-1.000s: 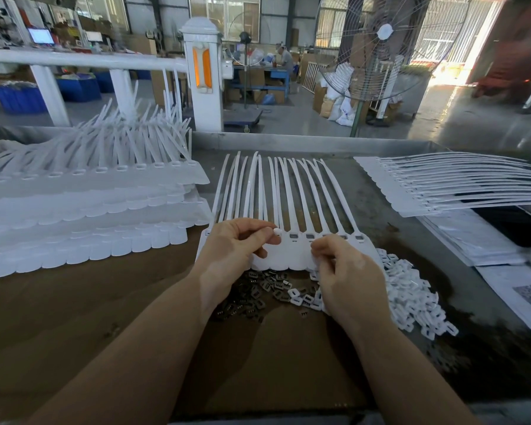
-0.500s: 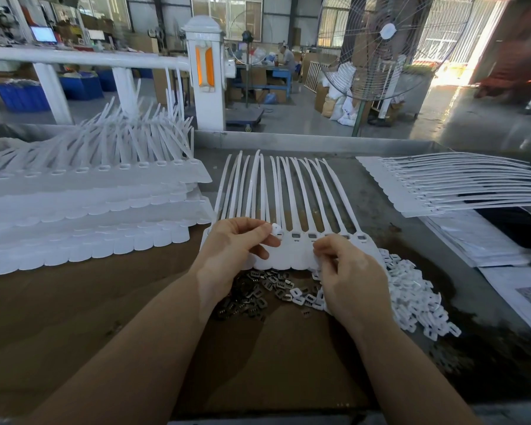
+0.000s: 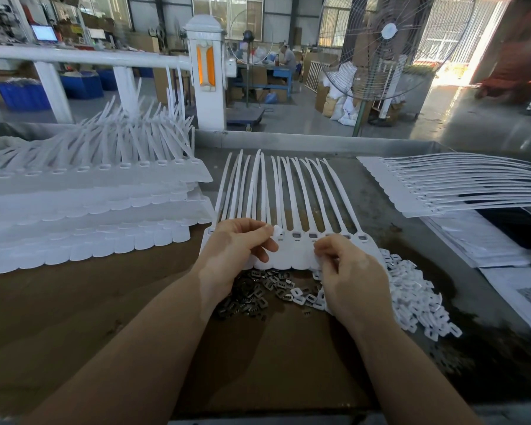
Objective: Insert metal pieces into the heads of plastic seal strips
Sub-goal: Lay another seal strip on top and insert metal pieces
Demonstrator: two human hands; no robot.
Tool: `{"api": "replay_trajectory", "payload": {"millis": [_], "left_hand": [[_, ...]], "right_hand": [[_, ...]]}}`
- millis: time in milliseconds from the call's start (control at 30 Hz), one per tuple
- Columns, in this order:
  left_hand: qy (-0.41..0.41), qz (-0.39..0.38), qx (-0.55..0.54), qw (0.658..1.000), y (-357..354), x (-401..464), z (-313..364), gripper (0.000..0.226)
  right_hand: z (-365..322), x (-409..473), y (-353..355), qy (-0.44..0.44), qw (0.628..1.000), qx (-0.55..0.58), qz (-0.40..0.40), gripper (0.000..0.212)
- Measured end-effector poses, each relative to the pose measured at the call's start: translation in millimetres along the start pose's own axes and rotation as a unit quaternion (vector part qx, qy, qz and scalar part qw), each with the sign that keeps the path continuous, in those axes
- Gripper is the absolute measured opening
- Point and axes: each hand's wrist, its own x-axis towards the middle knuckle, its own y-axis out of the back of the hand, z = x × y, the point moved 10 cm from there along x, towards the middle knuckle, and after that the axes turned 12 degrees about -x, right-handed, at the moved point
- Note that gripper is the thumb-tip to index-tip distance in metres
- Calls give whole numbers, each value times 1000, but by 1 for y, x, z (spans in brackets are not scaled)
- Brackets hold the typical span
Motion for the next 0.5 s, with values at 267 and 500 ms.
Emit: {"api": "replay_trajectory", "payload": {"millis": [267,500], "left_hand": [[-26,22,-18,999,9,3,4,11],[-56,174,-81,980,70,12,18,11]], "right_hand": [[0,0,0,-2,1000,-4,-1,15],[1,0,0,-2,1000,-5,0,16]]}}
